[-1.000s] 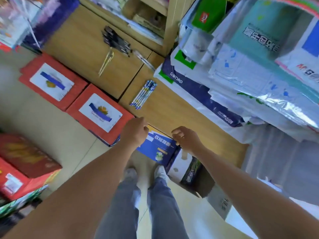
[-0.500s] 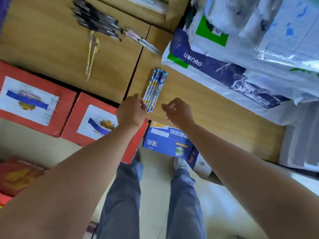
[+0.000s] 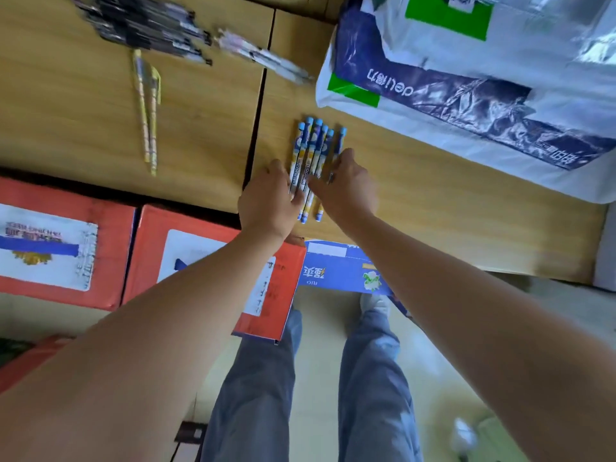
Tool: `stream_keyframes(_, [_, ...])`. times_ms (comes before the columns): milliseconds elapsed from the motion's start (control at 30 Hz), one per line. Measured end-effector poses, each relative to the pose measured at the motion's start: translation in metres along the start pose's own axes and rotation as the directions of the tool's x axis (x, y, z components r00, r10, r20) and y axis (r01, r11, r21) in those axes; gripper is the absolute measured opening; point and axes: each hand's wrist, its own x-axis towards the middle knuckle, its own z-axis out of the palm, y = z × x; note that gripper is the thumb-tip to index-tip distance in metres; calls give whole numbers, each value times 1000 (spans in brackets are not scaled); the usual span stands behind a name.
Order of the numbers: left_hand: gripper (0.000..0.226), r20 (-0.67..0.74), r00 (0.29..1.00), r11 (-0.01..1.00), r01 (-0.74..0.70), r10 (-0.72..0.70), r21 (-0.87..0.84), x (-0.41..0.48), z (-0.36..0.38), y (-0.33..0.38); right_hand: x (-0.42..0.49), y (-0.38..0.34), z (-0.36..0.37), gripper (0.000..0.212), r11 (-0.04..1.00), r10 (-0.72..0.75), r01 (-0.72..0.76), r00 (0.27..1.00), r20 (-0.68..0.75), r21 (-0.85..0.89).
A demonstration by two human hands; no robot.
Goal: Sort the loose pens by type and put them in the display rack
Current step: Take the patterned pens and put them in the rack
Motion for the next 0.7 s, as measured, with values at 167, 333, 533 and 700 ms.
stream_keyframes(167, [34,-36,999,999,-25,24,-31,0,-1,0,-2,-1,-8,55,998,-19,17,999,-30,-64])
stream_keyframes(333, [51,-20,1000,997,10,-9,71,6,-5,8,0,-6,-3,68,996,-26,20,998,-64,-90])
stream_keyframes(533, [53,8,1000,964,-7,5,265,12,-9,7,1,9,-3,71,988,-100,89,991,-87,-125])
stream_keyframes(700, [37,24,1000,941,-15,7,338,18,-4,8,1,25,-11,52,979,-87,75,994,-59,-192])
